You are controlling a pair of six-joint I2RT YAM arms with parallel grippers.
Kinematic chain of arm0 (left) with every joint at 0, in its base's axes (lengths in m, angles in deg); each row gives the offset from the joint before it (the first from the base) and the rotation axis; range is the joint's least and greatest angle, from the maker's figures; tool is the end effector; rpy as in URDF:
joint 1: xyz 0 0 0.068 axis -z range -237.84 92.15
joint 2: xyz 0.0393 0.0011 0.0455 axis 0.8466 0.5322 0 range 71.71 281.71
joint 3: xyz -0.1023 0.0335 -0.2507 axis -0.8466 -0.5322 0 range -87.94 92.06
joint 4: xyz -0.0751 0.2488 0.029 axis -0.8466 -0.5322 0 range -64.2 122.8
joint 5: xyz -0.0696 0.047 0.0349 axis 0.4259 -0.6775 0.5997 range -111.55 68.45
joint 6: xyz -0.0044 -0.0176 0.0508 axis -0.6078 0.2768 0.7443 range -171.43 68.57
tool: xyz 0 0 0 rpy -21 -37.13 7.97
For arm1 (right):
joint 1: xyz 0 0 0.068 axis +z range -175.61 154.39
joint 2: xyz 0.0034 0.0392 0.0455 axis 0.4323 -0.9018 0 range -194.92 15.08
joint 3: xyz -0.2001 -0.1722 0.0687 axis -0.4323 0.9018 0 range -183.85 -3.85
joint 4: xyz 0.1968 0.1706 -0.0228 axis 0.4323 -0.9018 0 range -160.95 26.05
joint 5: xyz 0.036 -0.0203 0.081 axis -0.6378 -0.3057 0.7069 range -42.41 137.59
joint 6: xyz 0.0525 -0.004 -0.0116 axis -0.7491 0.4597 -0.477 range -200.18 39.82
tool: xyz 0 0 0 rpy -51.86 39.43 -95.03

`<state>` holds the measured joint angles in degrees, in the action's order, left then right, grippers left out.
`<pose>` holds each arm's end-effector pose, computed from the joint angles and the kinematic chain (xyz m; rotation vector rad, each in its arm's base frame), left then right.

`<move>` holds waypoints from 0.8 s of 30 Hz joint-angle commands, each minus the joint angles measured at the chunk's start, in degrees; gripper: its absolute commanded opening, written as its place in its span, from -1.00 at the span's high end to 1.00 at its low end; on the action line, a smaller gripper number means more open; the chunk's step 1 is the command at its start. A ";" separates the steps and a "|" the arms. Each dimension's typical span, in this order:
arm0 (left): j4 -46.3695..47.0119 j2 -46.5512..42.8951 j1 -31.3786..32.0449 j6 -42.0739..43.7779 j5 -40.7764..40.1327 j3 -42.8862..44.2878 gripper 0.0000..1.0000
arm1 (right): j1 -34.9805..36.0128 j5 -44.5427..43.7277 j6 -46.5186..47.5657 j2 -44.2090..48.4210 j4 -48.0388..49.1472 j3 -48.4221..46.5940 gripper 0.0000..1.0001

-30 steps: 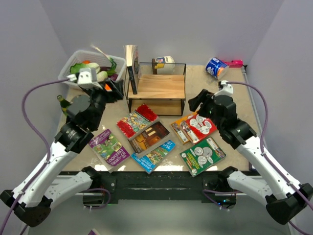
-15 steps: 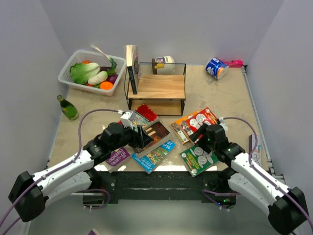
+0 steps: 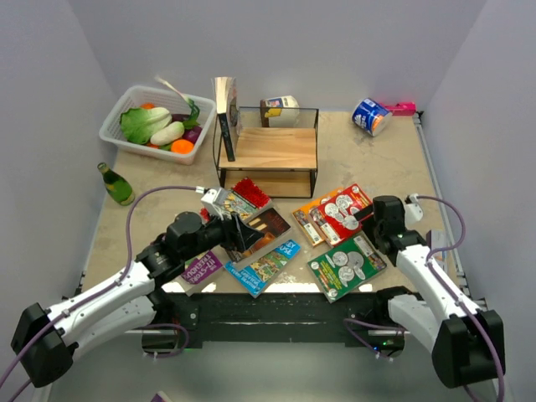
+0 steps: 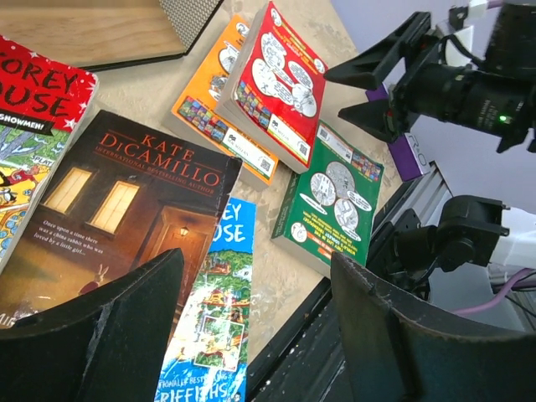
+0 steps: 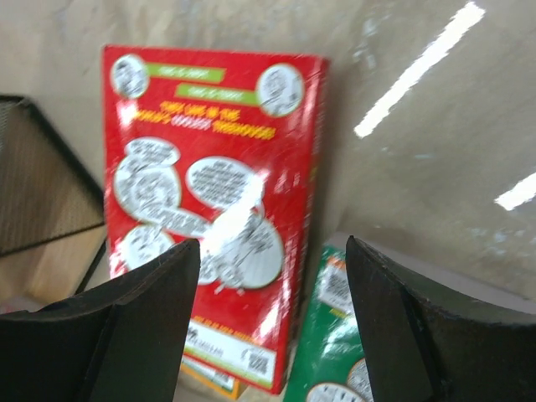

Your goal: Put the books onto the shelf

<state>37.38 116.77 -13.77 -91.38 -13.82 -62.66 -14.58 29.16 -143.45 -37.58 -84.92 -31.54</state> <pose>0.1330 -0.1355 0.2452 0.1746 1.9867 -1.1191 0.1811 0.0238 0.1968 1.1638 2.0260 0.2681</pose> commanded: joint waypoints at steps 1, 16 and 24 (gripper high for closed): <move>3.42 -0.85 0.31 -0.31 1.94 -1.02 -0.52 | -4.25 -0.02 4.29 -2.88 2.42 -1.67 -0.49; 7.11 1.96 0.31 -1.89 3.79 -3.65 -0.53 | -18.32 24.48 5.08 -20.63 49.41 14.22 -0.47; 10.71 5.12 0.31 -3.38 4.32 -4.45 -0.53 | -20.60 32.67 5.52 -27.05 68.86 17.31 0.18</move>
<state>43.26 120.42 -13.77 -93.04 -10.72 -66.97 -34.23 55.17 -138.42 -62.00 -27.22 -15.93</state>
